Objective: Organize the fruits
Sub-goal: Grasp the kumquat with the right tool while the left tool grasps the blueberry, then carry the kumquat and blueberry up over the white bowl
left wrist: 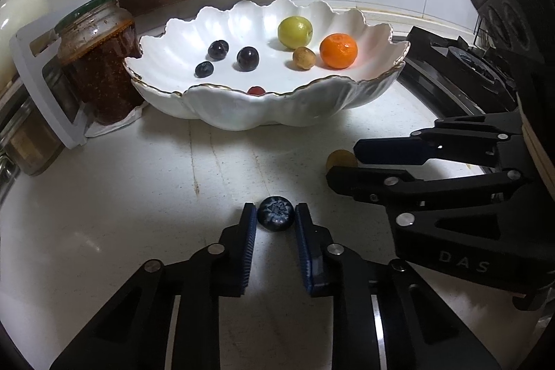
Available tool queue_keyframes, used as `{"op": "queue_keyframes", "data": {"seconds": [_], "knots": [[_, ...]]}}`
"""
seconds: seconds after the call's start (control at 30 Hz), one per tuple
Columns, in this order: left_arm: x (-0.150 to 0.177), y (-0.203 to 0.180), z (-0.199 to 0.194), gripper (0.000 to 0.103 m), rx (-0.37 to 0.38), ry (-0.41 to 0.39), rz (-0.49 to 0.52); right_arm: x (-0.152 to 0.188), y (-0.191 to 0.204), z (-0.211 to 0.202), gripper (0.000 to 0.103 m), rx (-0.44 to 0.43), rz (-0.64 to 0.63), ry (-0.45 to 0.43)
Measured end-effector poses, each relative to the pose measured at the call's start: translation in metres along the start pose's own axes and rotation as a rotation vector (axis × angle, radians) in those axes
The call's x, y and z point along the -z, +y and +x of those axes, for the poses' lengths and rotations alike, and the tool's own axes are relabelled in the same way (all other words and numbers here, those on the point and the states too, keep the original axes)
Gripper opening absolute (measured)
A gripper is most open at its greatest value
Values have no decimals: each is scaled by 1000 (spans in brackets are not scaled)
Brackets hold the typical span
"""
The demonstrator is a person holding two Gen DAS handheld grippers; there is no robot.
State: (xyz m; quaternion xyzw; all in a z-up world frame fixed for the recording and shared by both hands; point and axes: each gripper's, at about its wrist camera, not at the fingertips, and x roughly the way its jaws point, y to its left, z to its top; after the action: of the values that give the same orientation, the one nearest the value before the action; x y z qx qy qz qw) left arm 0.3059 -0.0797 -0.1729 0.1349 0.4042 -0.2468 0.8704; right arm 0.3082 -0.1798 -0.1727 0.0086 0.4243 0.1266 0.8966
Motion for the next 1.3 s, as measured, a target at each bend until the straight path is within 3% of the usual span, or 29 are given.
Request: {"op": "queue_keyframes", "data": {"seconds": [0.03, 0.57, 1.3], "knots": [[0, 0, 0, 23, 1, 0, -4, 0, 0, 1, 24, -3, 0, 3], [-2, 7, -21, 23, -28, -21, -131, 4, 1, -14, 24, -8, 1, -28], [-21, -17, -96, 23, -48, -159, -184, 4, 1, -97, 24, 29, 0, -191]]}}
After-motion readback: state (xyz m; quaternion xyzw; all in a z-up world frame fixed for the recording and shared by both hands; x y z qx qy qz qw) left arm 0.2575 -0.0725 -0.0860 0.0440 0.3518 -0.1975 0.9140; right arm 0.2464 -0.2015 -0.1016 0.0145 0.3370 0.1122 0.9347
